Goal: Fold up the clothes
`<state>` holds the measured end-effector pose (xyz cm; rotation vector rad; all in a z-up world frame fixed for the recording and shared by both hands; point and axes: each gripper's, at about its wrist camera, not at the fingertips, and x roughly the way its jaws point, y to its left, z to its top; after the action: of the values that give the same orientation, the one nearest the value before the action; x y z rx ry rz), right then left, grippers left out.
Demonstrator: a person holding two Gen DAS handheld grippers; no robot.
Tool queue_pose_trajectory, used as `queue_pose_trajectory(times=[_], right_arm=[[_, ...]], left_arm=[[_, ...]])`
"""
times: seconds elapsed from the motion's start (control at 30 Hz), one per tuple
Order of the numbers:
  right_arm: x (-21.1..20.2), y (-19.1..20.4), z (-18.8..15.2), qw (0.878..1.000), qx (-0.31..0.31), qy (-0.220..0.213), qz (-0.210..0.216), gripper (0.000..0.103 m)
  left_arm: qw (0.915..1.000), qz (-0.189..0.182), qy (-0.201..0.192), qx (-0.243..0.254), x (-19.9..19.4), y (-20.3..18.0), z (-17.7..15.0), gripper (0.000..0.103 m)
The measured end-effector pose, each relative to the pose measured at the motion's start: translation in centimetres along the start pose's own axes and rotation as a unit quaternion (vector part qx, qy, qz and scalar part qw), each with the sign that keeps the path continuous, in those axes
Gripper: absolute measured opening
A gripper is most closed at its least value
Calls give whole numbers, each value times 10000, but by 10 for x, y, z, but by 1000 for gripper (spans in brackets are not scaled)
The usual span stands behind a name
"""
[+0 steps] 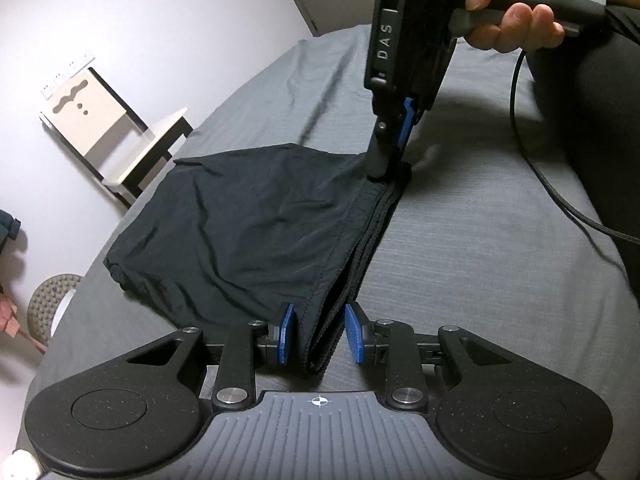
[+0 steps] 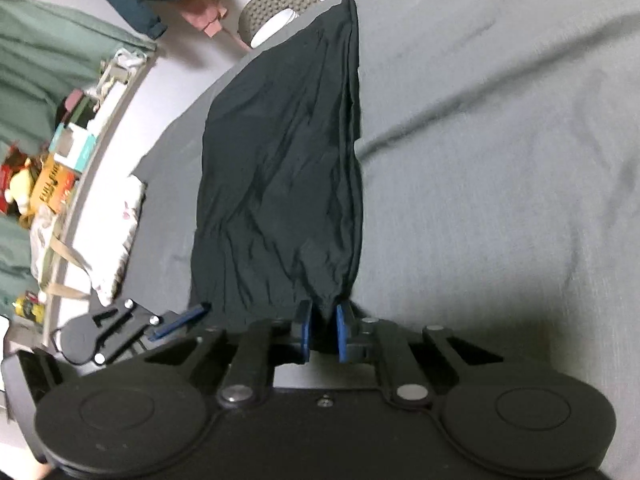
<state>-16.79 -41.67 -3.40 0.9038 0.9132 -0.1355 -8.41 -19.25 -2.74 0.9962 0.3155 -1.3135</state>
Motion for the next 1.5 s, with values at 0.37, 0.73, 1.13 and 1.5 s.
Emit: queue_pose_trajectory(times=[0.37,0.73,1.13,1.5], right_arm=[[-8,-1,-6,9998,-92,189,7,22],[-10,0,-4,9999,-150,41,53,11],[-16,96,-39,9348,-3419,-396,-880,41],[82,166,-156,5907,-7701,-67,-2407,55]], left_arm=[[9999,-60,106,-59,-6,3,-3,30],[9997,217,142,-19,-10,1,-8,30],[9965,810,181,65,-28,-6,-8,44],[9879,1050,80,-1141,-51,10,-35,44]])
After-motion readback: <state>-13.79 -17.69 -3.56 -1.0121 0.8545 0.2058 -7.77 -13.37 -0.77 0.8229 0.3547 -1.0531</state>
